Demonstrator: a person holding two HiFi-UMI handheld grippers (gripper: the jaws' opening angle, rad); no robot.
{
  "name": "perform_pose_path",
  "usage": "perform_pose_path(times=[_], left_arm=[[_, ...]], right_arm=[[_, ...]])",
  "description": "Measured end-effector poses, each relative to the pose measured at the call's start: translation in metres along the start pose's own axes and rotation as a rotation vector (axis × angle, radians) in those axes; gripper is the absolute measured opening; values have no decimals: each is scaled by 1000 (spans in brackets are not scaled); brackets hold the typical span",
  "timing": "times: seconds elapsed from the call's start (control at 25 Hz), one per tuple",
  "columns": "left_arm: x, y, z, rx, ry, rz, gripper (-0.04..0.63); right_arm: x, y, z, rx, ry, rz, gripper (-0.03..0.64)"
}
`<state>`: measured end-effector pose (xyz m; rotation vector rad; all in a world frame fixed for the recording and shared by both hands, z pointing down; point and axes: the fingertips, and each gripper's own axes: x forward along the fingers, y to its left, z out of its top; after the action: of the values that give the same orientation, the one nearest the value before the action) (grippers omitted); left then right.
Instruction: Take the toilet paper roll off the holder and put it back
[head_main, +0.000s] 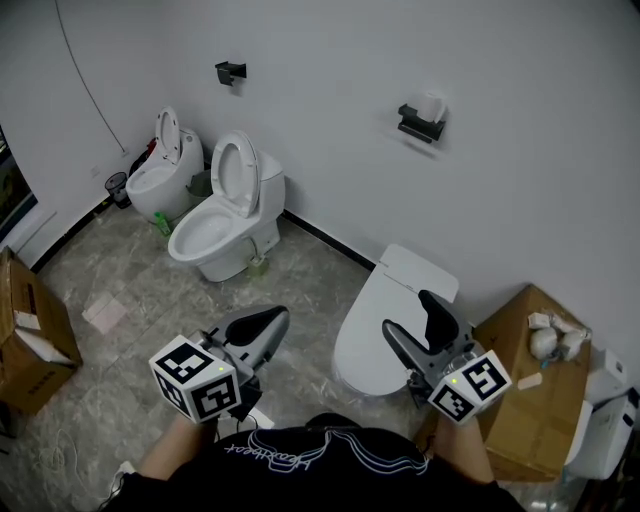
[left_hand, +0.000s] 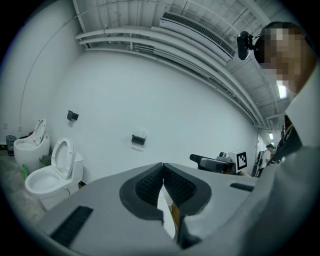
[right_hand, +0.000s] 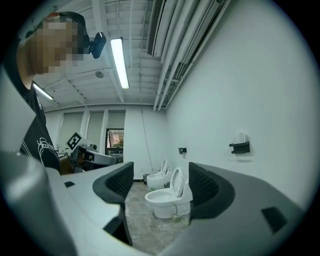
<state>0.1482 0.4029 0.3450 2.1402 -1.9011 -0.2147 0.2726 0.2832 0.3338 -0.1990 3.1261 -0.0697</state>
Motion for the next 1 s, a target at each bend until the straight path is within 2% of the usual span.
perform_pose_path(times=[0.32,0.52,0.72,1.0], left_arm=[[26,52,3,-7,6,28,5],[56,106,5,-21,23,39,6],[106,176,29,-42,25,50,5],[198,261,64,-47,50,20,6]], right_arm=[[52,-38,0,9,-31,-16,356],[107,-76,-6,22,-37,-24,359],[179,-125,-9,43,-34,-31,359],[266,-207,-1,37,-25,-63,360]])
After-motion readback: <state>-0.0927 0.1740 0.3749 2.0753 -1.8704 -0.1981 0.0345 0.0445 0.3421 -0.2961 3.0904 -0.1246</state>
